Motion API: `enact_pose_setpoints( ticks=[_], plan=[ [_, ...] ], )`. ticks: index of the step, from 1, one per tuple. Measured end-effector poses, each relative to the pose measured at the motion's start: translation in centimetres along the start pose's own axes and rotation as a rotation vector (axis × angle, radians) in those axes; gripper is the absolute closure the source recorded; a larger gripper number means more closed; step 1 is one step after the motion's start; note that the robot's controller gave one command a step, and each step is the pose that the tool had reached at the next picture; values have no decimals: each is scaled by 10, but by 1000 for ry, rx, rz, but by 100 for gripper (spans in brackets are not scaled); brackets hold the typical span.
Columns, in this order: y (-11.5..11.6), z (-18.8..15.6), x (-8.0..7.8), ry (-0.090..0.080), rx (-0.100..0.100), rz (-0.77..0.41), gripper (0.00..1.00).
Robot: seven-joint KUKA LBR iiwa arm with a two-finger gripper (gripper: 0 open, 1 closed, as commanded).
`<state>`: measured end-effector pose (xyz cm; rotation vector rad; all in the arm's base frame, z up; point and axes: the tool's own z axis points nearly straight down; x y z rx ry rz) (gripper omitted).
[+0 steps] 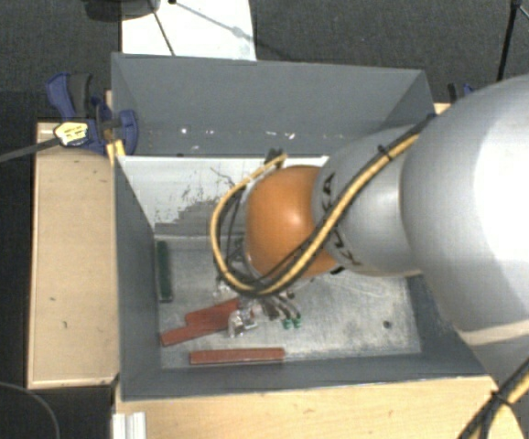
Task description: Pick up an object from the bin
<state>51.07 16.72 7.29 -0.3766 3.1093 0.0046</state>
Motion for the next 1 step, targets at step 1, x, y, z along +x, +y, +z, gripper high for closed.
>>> enact_pose_setpoints(
  ticks=[1],
  plan=[
    [19,-155,-21,5,1,7,100]
  ],
)
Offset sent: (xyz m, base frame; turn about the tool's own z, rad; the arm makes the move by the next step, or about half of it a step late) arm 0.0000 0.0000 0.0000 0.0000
